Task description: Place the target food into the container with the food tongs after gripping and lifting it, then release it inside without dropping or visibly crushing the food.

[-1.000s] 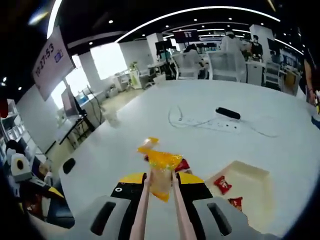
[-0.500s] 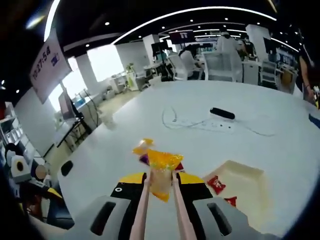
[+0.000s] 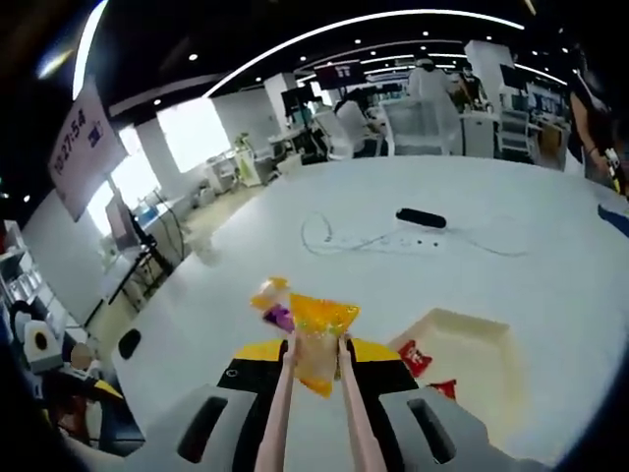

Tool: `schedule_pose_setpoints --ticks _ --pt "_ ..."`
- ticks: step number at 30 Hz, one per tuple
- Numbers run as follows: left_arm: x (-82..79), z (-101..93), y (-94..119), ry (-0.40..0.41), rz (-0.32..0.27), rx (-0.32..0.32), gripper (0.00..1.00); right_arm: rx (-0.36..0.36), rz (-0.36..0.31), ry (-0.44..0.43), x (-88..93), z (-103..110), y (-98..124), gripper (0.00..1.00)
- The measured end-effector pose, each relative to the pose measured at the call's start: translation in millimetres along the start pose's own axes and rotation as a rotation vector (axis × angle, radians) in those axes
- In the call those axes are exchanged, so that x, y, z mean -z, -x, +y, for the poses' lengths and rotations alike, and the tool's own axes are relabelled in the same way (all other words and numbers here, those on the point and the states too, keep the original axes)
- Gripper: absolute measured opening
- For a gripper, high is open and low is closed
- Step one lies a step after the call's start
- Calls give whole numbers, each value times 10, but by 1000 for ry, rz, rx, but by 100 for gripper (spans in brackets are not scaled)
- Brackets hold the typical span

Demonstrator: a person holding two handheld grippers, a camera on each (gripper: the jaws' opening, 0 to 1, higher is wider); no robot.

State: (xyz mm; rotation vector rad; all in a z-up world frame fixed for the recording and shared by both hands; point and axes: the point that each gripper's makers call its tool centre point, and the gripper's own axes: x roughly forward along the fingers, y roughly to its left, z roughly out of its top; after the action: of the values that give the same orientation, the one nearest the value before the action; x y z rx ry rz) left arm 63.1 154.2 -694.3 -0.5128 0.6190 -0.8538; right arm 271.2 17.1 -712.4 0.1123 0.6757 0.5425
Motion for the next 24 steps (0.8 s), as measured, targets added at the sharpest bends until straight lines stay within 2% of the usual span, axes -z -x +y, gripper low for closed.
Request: schedule_pose_setpoints --ticks 24 --pt "-2 -23 -40 -4 8 5 87 31 -5 -13 -11 -227 103 23"
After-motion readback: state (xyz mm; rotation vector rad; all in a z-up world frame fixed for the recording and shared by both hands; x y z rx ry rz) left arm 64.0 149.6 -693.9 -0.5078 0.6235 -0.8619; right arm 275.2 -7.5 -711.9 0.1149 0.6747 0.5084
